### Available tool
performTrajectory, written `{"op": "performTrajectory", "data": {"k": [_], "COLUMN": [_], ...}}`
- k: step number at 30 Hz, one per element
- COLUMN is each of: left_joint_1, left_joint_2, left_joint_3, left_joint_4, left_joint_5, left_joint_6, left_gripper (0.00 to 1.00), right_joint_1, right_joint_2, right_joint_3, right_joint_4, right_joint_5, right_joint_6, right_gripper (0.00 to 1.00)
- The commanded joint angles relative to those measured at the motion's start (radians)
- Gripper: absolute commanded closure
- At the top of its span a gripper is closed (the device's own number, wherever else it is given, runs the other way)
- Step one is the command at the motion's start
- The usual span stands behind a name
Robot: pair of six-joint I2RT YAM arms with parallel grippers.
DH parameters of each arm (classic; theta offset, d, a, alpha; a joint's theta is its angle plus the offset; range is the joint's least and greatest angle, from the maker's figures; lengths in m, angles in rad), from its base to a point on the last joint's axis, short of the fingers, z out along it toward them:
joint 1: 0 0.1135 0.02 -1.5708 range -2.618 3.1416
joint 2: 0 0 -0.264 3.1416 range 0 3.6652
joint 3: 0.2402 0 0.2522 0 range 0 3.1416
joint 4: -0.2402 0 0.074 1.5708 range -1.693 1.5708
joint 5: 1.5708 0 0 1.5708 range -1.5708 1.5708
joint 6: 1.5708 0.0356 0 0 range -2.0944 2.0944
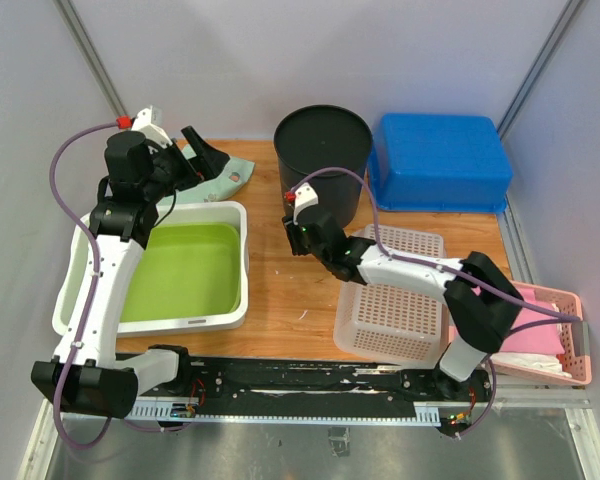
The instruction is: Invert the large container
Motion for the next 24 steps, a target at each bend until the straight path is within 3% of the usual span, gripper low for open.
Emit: {"op": "performTrajectory", "data": {"k": [1,4,9,17,24], "left_joint_1": [-0.003,-0.003,-0.003,-0.003,-0.003], "left_joint_2": [-0.033,-0.082,-0.117,-0.161,-0.212], "left_joint_3": [-0.049,-0.066,-0.04,-0.102,-0.19], "left_joint_4": [-0.091,-0.107,-0.162,-0.203,-0.299], "left_joint_5": [-0.116,-0.179,-0.21,-0.177,-0.253], "left_joint_6": [0.006,0.023,0.069,0.072,0.088], "left_gripper": [0.01,0.01,0.01,0.01,0.01], "right_joint_1": [-0.011,-0.068,-0.18,-0.312,-0.298], "right_joint_2": [0.135,0.225,0.321,0.496,0.415], "right_joint_3": [0.137,0.253,0.363,0.621,0.618], "right_joint_4": [0.158,0.155,0.155,0.023,-0.004], "right_joint_5": [0.318,0.368,0.326,0.109,-0.104], "right_joint_6": [-0.013,-0.085,-0.139,-0.157,-0.164], "right_gripper": [0.61,0.6,0.59,0.58,0.55]}}
